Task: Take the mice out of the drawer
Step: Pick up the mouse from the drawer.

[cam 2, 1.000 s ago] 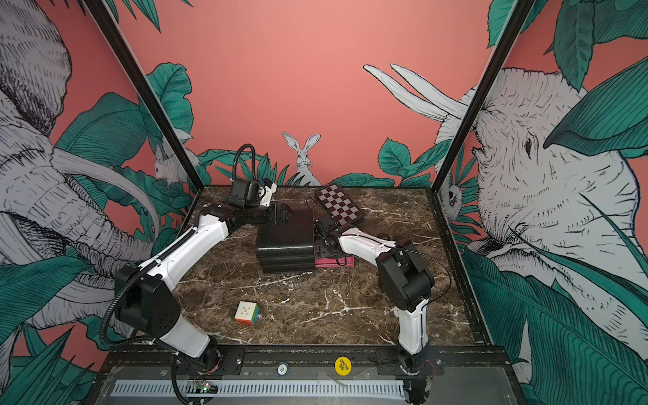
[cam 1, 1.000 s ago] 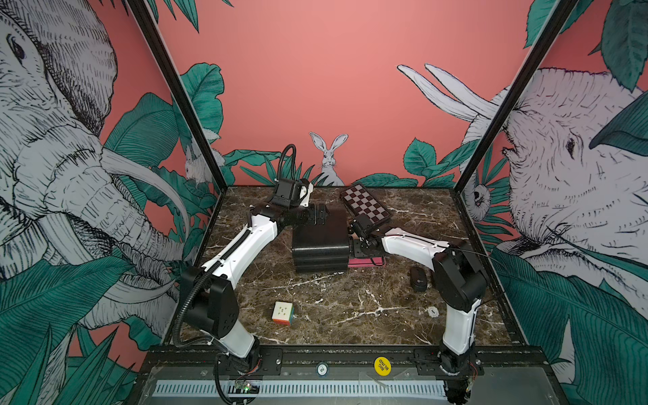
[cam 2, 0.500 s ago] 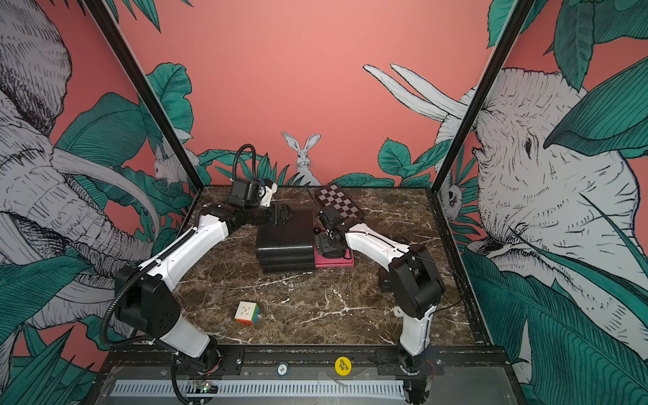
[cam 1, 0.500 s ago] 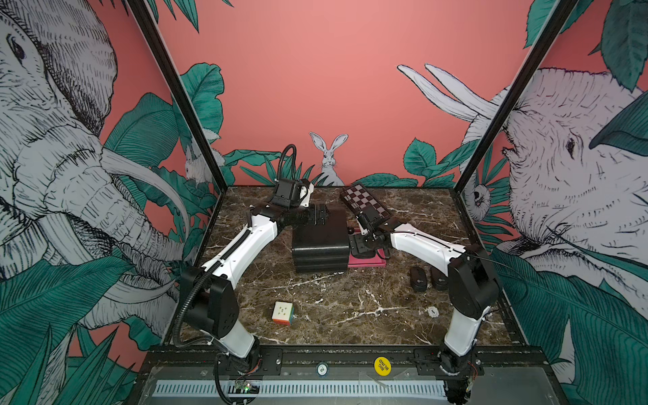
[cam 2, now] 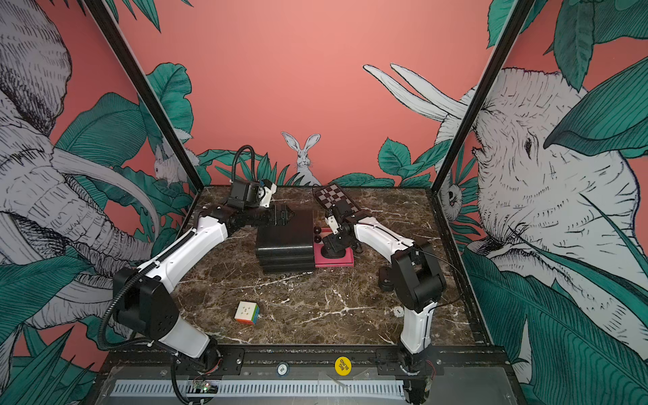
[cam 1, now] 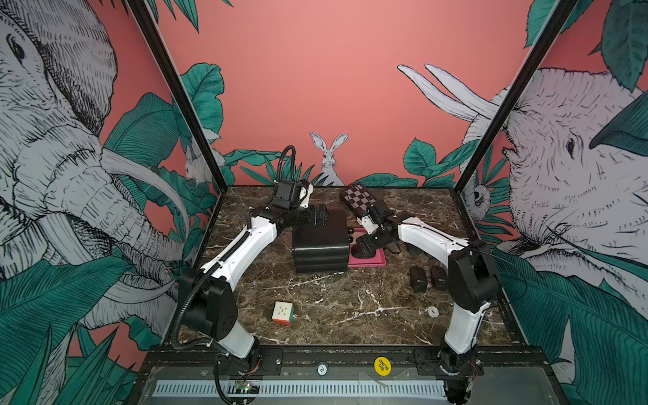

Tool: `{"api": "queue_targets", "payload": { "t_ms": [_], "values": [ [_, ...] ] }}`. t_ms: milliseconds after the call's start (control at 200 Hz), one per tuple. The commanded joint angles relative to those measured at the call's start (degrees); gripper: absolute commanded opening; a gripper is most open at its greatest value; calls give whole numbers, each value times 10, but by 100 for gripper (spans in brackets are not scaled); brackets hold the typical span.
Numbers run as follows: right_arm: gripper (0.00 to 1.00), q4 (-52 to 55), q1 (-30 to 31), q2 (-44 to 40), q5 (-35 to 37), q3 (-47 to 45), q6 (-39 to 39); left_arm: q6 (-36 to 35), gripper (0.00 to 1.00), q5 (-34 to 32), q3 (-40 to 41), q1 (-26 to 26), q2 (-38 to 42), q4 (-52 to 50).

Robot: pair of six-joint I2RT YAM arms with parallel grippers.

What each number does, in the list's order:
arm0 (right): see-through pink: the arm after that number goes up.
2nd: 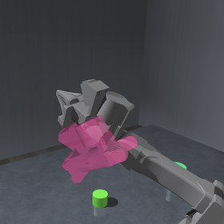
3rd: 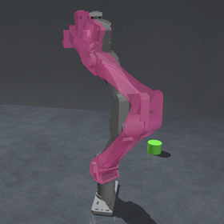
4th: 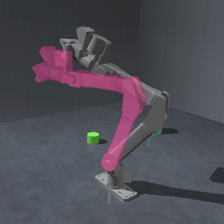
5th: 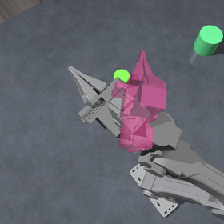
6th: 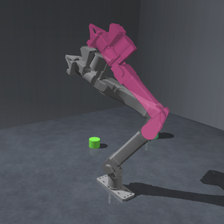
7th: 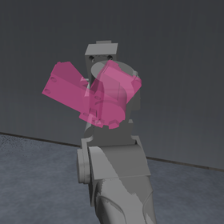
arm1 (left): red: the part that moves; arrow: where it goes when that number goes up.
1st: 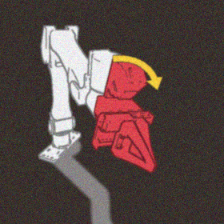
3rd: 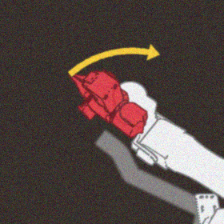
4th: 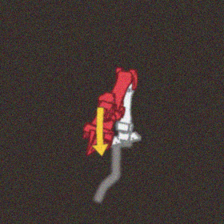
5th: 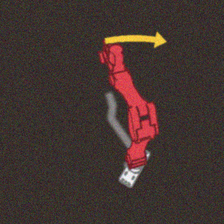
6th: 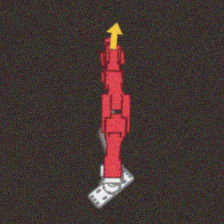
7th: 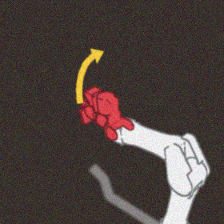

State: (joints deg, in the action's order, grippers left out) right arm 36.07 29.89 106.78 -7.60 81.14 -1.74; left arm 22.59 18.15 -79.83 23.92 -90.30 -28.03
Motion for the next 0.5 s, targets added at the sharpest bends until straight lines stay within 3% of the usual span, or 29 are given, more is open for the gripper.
{"api": "queue_targets", "payload": {
  "t_ms": [0, 495],
  "values": [
    [88, -11, 3, 15, -31, -2, 27, 27, 92, -5, 15, 0, -23, -67],
    [84, -54, 1, 29, -34, -30, 89, 74, 92, -8, -8, 0, -55, -72]
  ]
}}
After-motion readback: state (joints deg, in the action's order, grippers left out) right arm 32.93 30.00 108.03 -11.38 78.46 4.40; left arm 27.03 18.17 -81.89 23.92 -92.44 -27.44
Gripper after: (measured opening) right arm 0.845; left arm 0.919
